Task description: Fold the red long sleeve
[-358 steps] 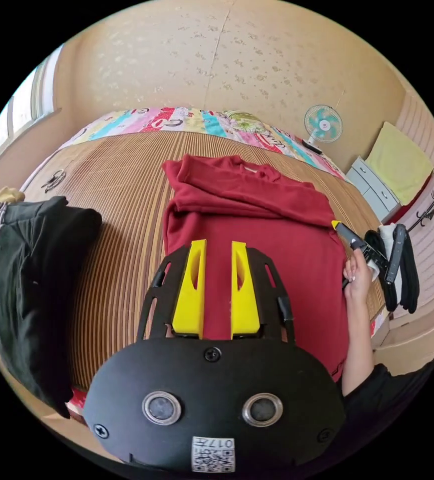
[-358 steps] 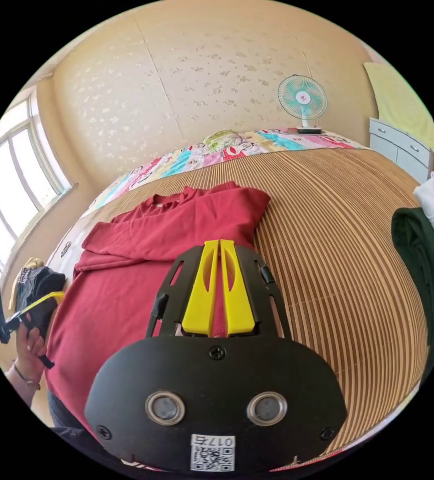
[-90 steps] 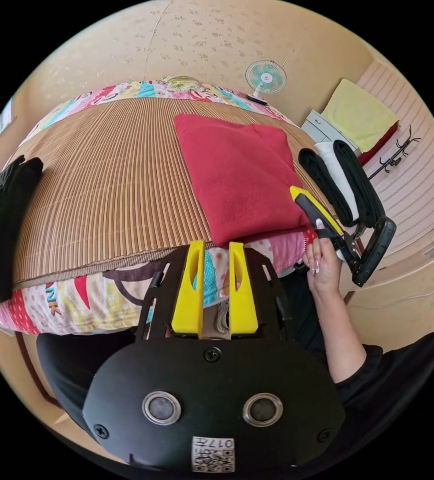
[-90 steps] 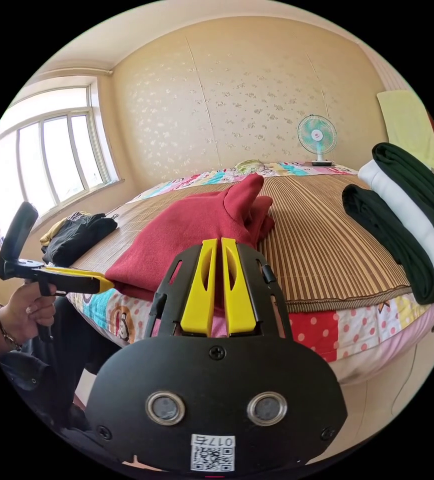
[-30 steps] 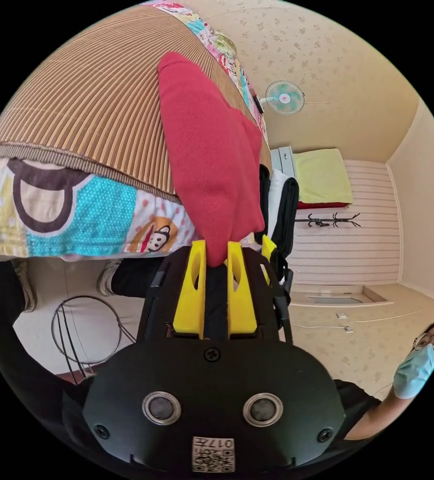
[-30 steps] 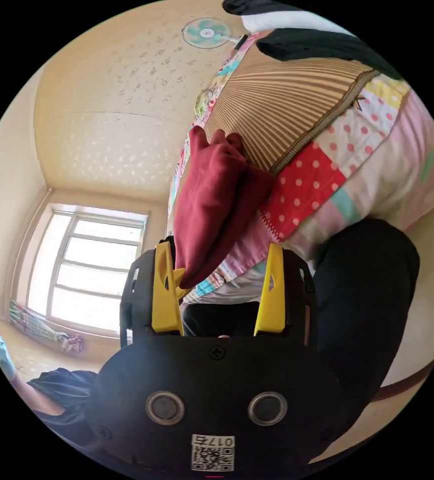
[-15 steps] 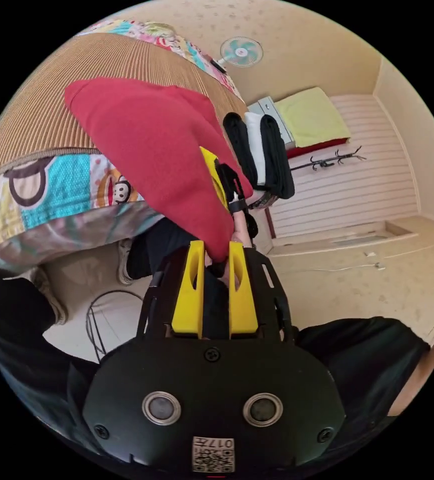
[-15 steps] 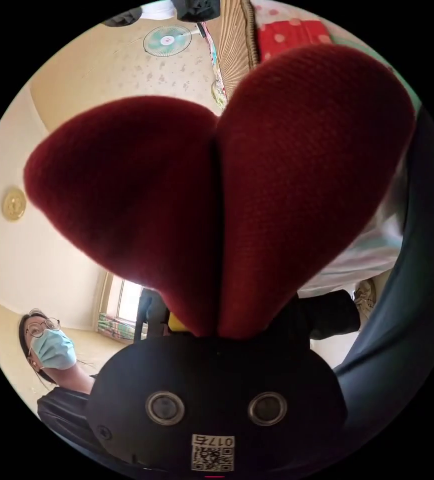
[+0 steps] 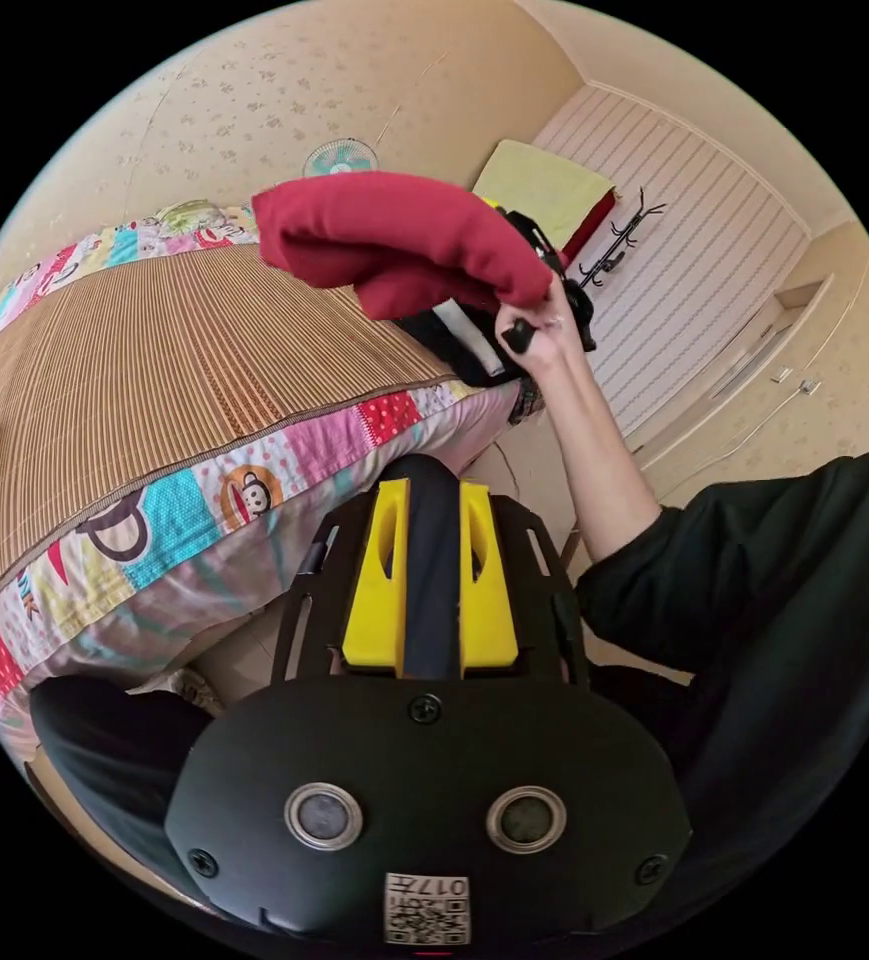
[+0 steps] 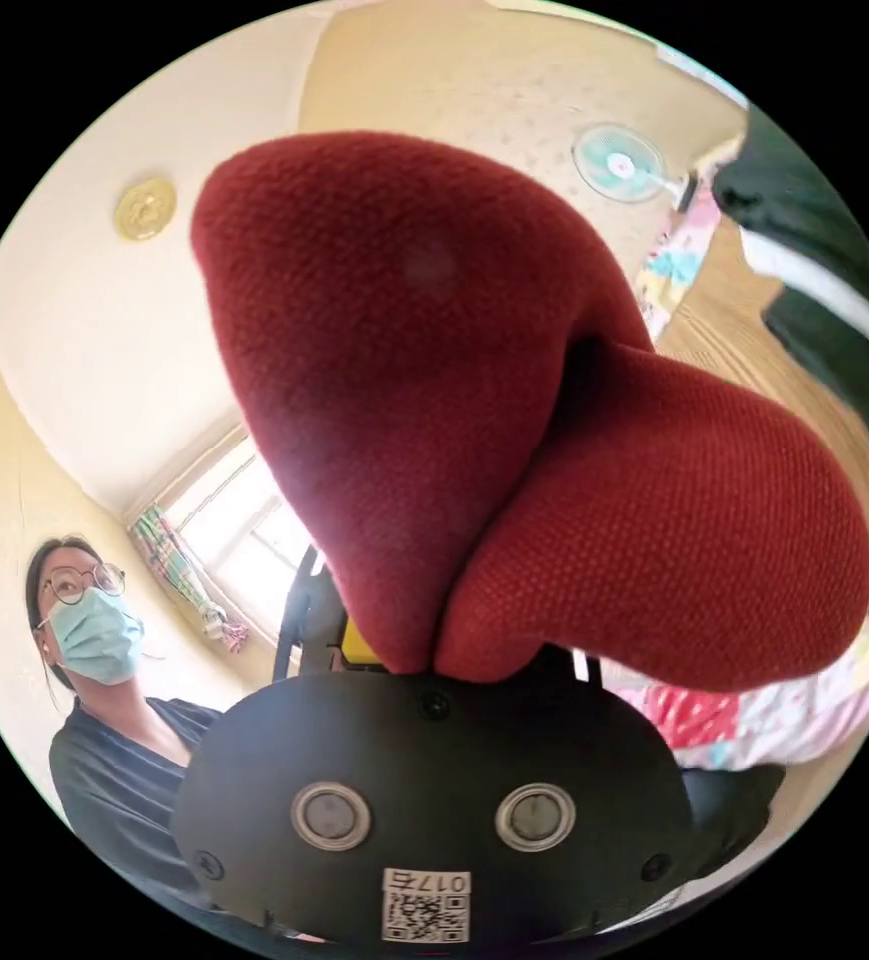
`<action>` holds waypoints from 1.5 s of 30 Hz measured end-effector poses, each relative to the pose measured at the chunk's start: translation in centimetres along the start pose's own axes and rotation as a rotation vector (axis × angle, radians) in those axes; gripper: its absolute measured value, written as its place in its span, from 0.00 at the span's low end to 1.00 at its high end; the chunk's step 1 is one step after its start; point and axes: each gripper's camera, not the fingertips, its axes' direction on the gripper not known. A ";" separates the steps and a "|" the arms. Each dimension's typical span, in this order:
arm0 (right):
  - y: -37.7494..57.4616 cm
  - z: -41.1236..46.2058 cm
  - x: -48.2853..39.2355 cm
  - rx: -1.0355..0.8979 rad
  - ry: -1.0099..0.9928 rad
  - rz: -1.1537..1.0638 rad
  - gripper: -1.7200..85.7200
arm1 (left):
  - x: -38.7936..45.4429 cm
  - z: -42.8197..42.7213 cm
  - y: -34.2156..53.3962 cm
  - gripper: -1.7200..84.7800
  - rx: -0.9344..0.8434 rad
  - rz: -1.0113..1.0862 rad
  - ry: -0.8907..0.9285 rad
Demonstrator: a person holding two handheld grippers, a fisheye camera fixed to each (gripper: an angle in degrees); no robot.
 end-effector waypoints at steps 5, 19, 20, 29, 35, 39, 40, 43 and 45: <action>-10.7 -8.4 1.9 0.097 -0.049 -0.107 0.18 | 0.7 0.2 0.7 0.11 -0.005 0.009 0.006; -6.9 -20.8 11.7 0.185 0.197 0.316 0.14 | -0.1 -0.1 1.1 0.10 0.082 -0.052 0.087; -6.6 -20.8 11.0 0.184 0.224 0.324 0.14 | -0.2 -0.1 1.2 0.10 0.085 -0.058 0.099; 0.7 -20.2 1.5 0.164 0.631 0.171 0.10 | -1.9 -1.6 1.9 0.10 0.203 -0.102 0.128; 9.1 -10.2 -6.4 0.102 0.667 -0.237 0.03 | -6.4 -8.3 3.3 0.07 0.417 -0.225 -0.127; 14.0 -1.7 -2.9 -0.122 0.490 -0.202 0.02 | -11.0 -14.4 5.4 0.03 0.508 -0.304 -0.272; 15.8 0.9 -0.9 -0.174 0.469 -0.146 0.02 | -11.7 -15.3 5.9 0.03 0.524 -0.328 -0.290; 19.7 6.8 2.6 -0.224 0.404 -0.027 0.02 | -14.1 -20.4 8.5 0.03 0.587 -0.434 -0.505; 21.0 9.6 3.7 -0.236 0.320 0.009 0.02 | -16.5 -24.0 9.9 0.04 0.540 -0.513 -0.739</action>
